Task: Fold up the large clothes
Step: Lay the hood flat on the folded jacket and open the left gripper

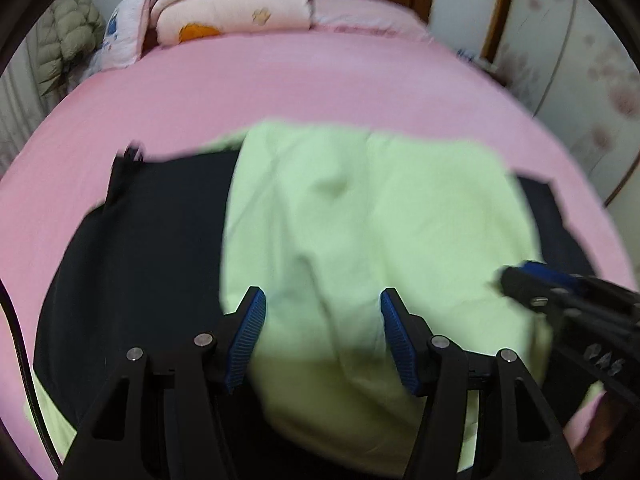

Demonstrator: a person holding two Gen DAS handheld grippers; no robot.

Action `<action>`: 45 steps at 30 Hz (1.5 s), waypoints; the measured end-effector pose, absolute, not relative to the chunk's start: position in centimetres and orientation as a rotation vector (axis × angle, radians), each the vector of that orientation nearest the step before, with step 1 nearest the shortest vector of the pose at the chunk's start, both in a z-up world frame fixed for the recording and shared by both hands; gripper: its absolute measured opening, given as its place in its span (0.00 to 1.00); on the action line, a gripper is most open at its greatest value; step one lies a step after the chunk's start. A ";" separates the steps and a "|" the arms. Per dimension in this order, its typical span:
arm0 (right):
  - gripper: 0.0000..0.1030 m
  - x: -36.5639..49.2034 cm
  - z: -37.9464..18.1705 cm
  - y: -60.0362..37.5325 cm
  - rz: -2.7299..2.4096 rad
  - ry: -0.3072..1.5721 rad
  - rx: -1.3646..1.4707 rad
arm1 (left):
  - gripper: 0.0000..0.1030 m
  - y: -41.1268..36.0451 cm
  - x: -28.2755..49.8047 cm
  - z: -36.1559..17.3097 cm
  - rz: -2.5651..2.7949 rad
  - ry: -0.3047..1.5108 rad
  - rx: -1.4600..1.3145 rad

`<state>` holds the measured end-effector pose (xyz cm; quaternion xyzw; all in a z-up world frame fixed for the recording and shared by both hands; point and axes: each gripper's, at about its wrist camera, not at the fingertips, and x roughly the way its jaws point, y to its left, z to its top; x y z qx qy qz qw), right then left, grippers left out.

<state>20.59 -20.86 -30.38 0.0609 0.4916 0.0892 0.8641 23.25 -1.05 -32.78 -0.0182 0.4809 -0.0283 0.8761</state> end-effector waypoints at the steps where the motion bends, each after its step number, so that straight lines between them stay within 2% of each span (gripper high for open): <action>1: 0.20 20.3 -31.2 -21.3 0.184 1.056 0.129 | 0.57 -0.8 23.4 -33.4 -0.058 1.023 -0.040; 2: 0.12 19.9 -32.0 -21.7 0.177 1.073 0.118 | 0.58 -0.3 23.4 -33.8 -0.065 1.033 -0.046; 3: 0.11 19.6 -32.6 -21.9 0.176 1.085 0.110 | 0.58 -0.1 23.3 -34.0 -0.072 1.031 -0.053; 15: 0.12 18.8 -34.4 -21.6 0.127 1.088 0.100 | 0.59 -1.8 22.8 -34.8 -0.039 1.016 0.027; 19: 0.15 19.4 -33.3 -21.3 0.107 1.161 0.119 | 0.69 -2.0 23.0 -33.0 -0.043 1.099 -0.014; 27: 0.15 15.9 -22.5 -21.1 0.109 1.124 0.176 | 0.81 -1.0 19.3 -22.7 -0.057 1.109 -0.115; 35: 0.15 9.9 -11.2 -21.8 0.102 1.078 0.237 | 0.81 0.9 14.5 -11.1 -0.085 1.080 -0.158; 45: 0.15 2.6 -1.9 -20.7 0.147 1.039 0.214 | 0.81 4.1 8.5 -1.9 -0.141 1.097 -0.210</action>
